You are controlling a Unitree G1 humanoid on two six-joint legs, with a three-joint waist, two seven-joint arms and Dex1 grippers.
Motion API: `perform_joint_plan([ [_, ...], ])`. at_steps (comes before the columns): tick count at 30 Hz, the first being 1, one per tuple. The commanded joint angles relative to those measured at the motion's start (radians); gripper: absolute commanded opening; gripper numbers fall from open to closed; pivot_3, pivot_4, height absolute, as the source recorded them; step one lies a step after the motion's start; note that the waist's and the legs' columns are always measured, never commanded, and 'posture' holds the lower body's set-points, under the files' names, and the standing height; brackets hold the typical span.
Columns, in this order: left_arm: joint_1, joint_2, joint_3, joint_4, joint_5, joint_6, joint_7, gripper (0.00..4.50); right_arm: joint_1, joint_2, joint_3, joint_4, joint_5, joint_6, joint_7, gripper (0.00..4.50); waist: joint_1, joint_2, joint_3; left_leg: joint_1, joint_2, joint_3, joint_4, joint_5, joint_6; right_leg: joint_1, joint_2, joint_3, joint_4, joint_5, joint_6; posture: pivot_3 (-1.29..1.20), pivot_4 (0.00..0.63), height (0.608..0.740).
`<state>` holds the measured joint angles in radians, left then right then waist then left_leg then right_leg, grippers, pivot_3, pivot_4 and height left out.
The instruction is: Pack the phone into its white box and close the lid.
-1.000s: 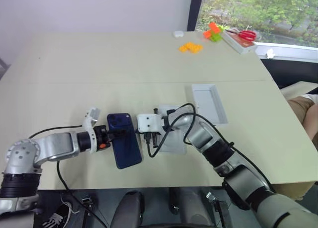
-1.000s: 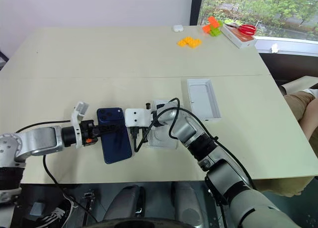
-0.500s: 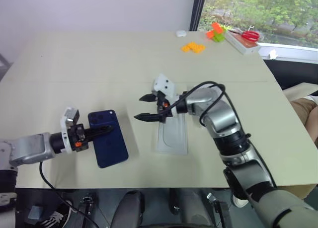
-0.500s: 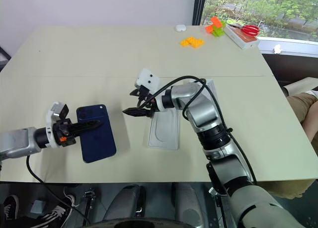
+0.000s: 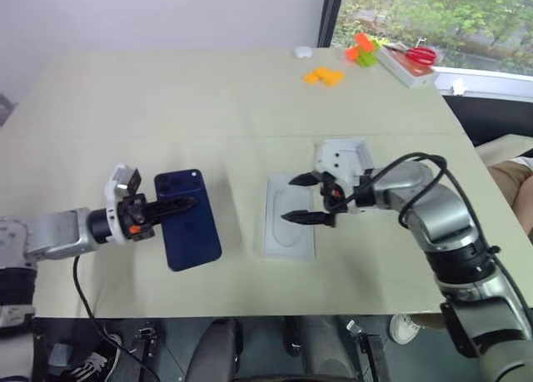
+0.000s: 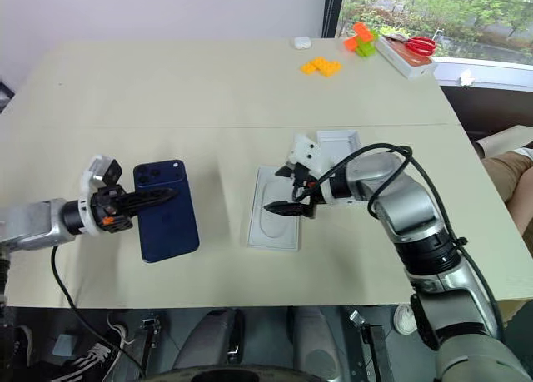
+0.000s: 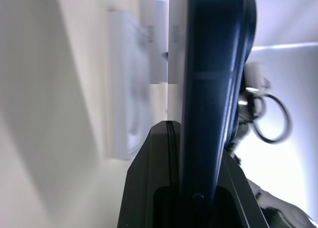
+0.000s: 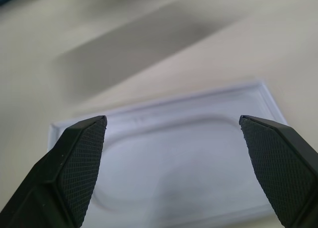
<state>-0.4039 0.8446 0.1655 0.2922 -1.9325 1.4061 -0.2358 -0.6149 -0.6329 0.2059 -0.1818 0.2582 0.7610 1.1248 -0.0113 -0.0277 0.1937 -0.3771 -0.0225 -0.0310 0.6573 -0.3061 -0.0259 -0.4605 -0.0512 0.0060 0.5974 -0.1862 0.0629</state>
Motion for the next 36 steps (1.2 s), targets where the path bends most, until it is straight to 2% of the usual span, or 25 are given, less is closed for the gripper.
perform_joint_plan([
  [1, -0.061, -0.038, -0.038, -0.07, 0.015, -0.028, 0.031, 0.0, 0.048, -0.055, -0.072, -0.032, 0.076, -0.075, 0.082, 4.47, 0.001, 0.0, 0.0, 0.0, 0.0, 0.0, 0.001, 0.0, 0.0, 0.001, 0.0, 0.0, 0.0, 0.0, 0.0, 0.0, 0.15, 0.74],
  [5, -0.16, -0.158, -0.064, -0.087, 0.157, -0.104, 0.06, 0.0, 0.135, -0.046, -0.219, -0.038, 0.184, -0.22, 0.118, 4.47, 0.015, 0.0, 0.0, -0.002, -0.001, 0.0, 0.008, -0.002, 0.003, 0.002, 0.001, -0.001, 0.0, 0.0, 0.001, 0.0, 0.15, 0.74],
  [8, -0.224, -0.249, -0.099, -0.077, 0.248, -0.114, 0.055, 0.0, 0.192, -0.041, -0.281, -0.008, 0.175, -0.376, 0.11, 4.47, 0.014, 0.0, 0.0, -0.002, -0.001, 0.002, 0.009, -0.002, 0.003, 0.003, 0.001, 0.002, 0.0, 0.001, 0.002, 0.0, 0.15, 0.74],
  [12, -0.282, -0.337, -0.12, -0.045, 0.357, -0.109, 0.024, 0.0, 0.237, -0.046, -0.316, 0.023, 0.172, -0.479, 0.102, 4.47, 0.018, 0.0, 0.0, 0.001, -0.001, 0.002, 0.009, -0.002, 0.003, 0.006, 0.002, 0.002, 0.0, 0.001, 0.002, 0.0, 0.15, 0.74],
  [15, -0.345, -0.397, -0.107, 0.048, 0.438, -0.122, -0.005, 0.0, 0.253, -0.059, -0.323, 0.016, 0.189, -0.474, 0.093, 4.47, 0.016, 0.0, 0.0, 0.002, -0.001, 0.002, 0.009, -0.001, 0.003, 0.006, 0.002, 0.002, 0.001, 0.001, 0.002, 0.0, 0.15, 0.74],
  [23, -0.418, -0.479, -0.169, 0.133, 0.683, -0.092, -0.191, 0.0, 0.254, -0.046, -0.301, 0.02, 0.18, -0.482, 0.042, 4.47, 0.016, 0.0, 0.0, 0.003, -0.001, 0.002, 0.01, -0.001, 0.002, 0.008, 0.005, 0.001, 0.002, 0.002, 0.001, 0.0, 0.15, 0.74],
  [28, -0.449, -0.509, -0.222, 0.165, 0.852, -0.147, -0.328, 0.0, 0.252, -0.045, -0.282, 0.019, 0.172, -0.483, 0.026, 4.47, 0.019, 0.0, 0.0, 0.003, -0.001, 0.002, 0.01, -0.001, 0.002, 0.009, 0.005, 0.002, 0.002, 0.002, 0.001, 0.0, 0.15, 0.74],
  [36, -0.506, -0.558, -0.229, 0.241, 1.005, -0.141, -0.458, 0.0, 0.26, -0.053, -0.269, 0.011, 0.168, -0.485, 0.003, 4.47, 0.019, 0.0, 0.0, 0.004, -0.002, 0.002, 0.01, -0.001, 0.002, 0.009, 0.005, 0.001, 0.002, 0.002, 0.002, 0.0, 0.15, 0.74],
])
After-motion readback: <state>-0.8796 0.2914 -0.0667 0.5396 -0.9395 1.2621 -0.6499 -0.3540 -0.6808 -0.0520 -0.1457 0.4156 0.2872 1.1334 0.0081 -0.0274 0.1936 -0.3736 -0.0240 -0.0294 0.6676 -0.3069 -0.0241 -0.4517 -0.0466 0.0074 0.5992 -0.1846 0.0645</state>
